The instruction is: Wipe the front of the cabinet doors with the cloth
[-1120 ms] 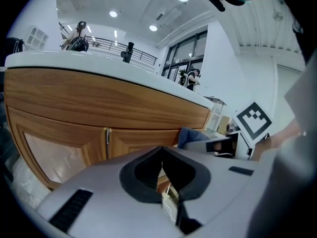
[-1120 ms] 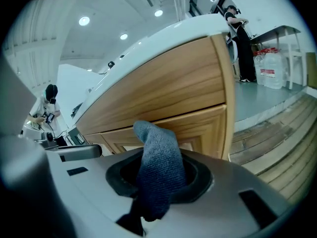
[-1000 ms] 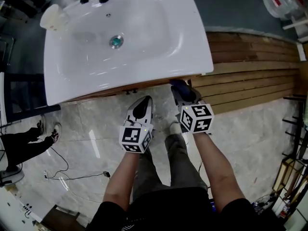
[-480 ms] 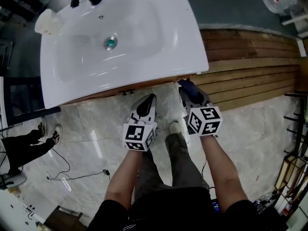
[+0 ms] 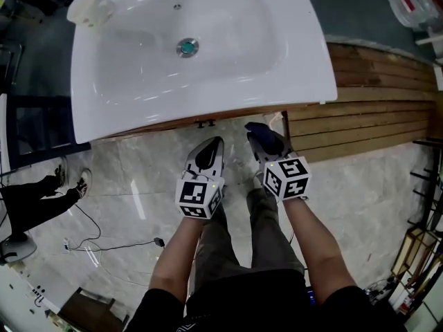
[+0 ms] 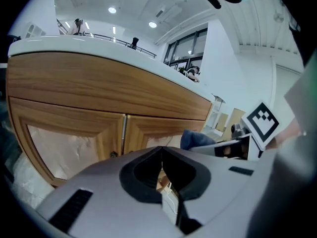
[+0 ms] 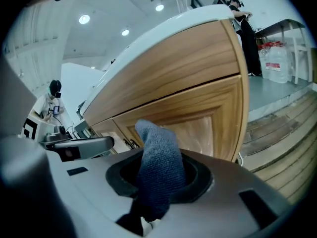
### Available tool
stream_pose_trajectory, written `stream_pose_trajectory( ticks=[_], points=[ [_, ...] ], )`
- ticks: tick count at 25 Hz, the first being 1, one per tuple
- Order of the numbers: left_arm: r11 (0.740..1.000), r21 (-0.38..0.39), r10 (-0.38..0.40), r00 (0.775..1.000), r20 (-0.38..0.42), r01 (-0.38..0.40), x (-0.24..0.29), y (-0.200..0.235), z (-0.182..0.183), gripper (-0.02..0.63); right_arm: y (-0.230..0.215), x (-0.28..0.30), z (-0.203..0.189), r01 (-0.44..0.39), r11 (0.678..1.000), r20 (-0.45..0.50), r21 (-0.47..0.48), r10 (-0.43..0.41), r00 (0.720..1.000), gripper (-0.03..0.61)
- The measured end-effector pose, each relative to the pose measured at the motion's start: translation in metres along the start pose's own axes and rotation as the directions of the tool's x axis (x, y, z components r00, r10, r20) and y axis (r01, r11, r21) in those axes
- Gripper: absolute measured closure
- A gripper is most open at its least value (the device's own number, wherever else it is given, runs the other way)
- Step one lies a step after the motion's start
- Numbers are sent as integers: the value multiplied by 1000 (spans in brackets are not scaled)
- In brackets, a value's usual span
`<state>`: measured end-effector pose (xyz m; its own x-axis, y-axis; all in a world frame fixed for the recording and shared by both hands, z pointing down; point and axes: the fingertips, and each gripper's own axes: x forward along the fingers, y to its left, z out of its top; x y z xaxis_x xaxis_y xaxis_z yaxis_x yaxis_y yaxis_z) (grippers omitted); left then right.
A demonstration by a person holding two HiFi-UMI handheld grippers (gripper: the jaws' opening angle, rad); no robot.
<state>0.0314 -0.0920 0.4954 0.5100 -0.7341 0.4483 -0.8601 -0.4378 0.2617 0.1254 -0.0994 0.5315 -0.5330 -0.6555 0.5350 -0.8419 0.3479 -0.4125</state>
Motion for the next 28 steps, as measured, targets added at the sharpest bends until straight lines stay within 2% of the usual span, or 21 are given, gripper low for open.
stream_pose_trajectory(
  ticks=[7, 16, 22, 28],
  points=[
    [999, -5, 39, 999, -13, -39, -32, 44, -12, 606, 46, 36, -16, -41, 999, -33, -16, 41, 999, 471],
    [998, -19, 63, 998, 1, -63, -47, 76, -15, 606, 77, 75, -25, -73, 996, -54, -42, 70, 996, 470],
    [998, -17, 67, 998, -5, -67, -47, 85, -18, 606, 77, 91, -22, -69, 997, -50, -36, 67, 996, 469],
    [998, -15, 68, 998, -4, -68, -35, 77, -16, 606, 60, 85, -15, -65, 997, -37, -34, 64, 997, 470]
  ],
)
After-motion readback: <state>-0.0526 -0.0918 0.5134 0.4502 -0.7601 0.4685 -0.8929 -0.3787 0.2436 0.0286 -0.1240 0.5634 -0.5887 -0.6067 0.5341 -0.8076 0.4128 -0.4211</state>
